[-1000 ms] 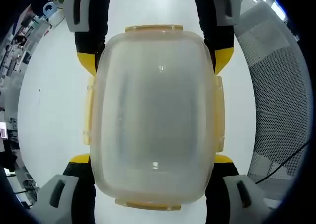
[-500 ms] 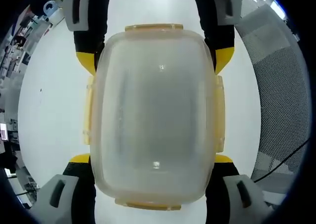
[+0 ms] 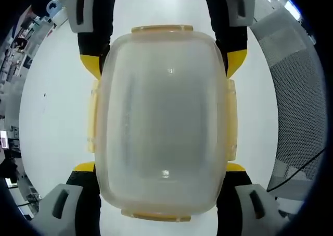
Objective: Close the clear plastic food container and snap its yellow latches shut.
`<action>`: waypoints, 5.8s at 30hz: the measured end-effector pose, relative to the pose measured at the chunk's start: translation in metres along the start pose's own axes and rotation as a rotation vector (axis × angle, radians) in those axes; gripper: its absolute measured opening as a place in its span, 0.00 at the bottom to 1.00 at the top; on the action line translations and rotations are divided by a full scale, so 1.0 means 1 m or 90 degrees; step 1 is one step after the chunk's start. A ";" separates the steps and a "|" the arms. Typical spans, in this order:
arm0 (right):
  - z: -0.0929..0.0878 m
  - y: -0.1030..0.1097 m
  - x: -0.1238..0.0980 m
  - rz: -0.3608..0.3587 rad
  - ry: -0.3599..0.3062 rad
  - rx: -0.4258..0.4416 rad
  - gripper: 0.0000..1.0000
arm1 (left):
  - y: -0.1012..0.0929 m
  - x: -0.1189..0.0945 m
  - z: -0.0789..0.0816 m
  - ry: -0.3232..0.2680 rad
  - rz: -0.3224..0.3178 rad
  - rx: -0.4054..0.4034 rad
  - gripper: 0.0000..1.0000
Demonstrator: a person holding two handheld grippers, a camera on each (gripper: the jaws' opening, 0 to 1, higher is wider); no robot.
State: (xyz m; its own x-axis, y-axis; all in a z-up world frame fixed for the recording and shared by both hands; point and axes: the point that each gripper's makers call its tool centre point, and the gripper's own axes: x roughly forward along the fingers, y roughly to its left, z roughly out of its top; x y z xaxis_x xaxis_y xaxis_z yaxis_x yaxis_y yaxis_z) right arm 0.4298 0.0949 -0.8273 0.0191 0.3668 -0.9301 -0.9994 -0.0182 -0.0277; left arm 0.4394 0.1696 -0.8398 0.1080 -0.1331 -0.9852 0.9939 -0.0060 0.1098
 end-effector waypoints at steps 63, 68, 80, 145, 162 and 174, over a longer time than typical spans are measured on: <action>0.011 -0.028 -0.012 -0.002 -0.050 -0.026 1.00 | 0.031 -0.007 0.009 -0.023 0.002 -0.002 0.99; 0.002 -0.021 -0.013 -0.001 -0.032 -0.024 1.00 | 0.027 -0.007 0.000 -0.005 0.008 0.017 0.99; -0.011 -0.024 -0.024 -0.027 -0.049 0.016 1.00 | 0.029 -0.016 -0.017 -0.026 0.018 -0.013 0.99; -0.032 -0.006 -0.105 -0.213 -0.433 0.478 0.99 | -0.018 -0.057 -0.083 -0.392 0.090 -0.613 0.99; -0.039 0.012 -0.120 -0.257 -0.492 0.531 1.00 | -0.040 -0.063 -0.107 -0.446 0.111 -0.713 0.98; -0.055 0.029 -0.134 -0.286 -0.519 0.564 1.00 | -0.058 -0.069 -0.103 -0.485 0.118 -0.740 0.98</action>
State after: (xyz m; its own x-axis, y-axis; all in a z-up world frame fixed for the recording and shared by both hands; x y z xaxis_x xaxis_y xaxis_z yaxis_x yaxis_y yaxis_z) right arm 0.4000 -0.0057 -0.7233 0.6488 0.6458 -0.4025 -0.5929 0.7605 0.2647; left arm 0.3768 0.2815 -0.7919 0.5727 -0.5423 -0.6148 0.4554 0.8340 -0.3116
